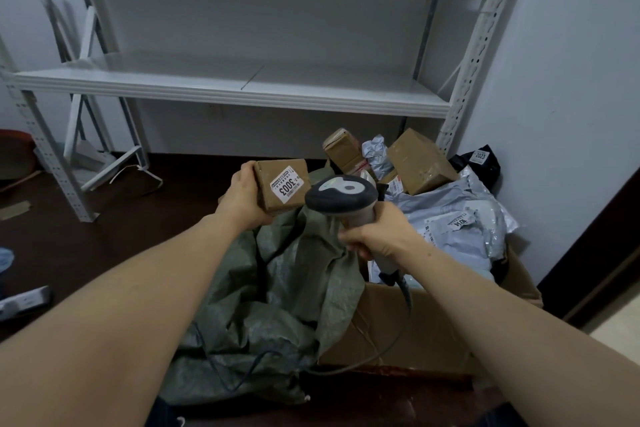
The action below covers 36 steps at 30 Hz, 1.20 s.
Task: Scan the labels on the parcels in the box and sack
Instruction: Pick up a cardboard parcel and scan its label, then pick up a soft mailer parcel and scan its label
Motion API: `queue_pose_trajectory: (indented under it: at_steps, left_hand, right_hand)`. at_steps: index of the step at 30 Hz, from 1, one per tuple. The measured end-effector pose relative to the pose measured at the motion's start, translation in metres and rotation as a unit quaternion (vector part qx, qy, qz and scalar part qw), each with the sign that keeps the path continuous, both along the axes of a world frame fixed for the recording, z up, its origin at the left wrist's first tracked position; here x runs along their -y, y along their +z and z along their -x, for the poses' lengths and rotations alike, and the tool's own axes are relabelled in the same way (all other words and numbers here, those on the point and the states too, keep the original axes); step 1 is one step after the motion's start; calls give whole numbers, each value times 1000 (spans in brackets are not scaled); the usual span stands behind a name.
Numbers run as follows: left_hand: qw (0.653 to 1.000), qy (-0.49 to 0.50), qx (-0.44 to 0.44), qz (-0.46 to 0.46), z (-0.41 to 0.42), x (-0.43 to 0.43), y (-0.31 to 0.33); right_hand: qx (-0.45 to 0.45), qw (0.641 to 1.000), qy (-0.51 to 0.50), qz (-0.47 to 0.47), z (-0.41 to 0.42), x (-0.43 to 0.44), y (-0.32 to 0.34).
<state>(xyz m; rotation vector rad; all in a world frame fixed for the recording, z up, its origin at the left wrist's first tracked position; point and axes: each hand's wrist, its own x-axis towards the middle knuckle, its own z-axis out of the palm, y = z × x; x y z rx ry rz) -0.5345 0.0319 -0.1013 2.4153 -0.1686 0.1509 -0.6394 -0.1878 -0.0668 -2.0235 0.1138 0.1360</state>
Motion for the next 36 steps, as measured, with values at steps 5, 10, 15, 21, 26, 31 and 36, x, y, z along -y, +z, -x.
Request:
queue_pose_trajectory:
  at_steps: [5, 10, 15, 21, 26, 31, 36]
  left_hand:
    - [987, 99, -96, 77, -8, -14, -18]
    - [964, 153, -158, 147, -21, -25, -63]
    - [952, 124, -207, 191, -43, -15, -100]
    - [948, 107, -298, 43, -67, 5, -145]
    - [919, 24, -392, -15, -55, 40, -196]
    - [964, 20, -263, -7, -67, 71, -159]
    - [998, -22, -51, 10, -75, 148, -82]
  right_hand:
    - [-30, 995, -64, -66, -18, -12, -18]
    - [-40, 990, -71, -111, -44, -29, -45]
    - [-54, 993, -59, -91, -73, -48, -68]
    - [-88, 990, -71, -81, -100, -54, -84]
    - [-107, 985, -93, -93, -108, -36, -100]
    - [-101, 973, -159, -135, -104, -1, -102]
    - [-89, 945, -249, -194, -96, 47, -97]
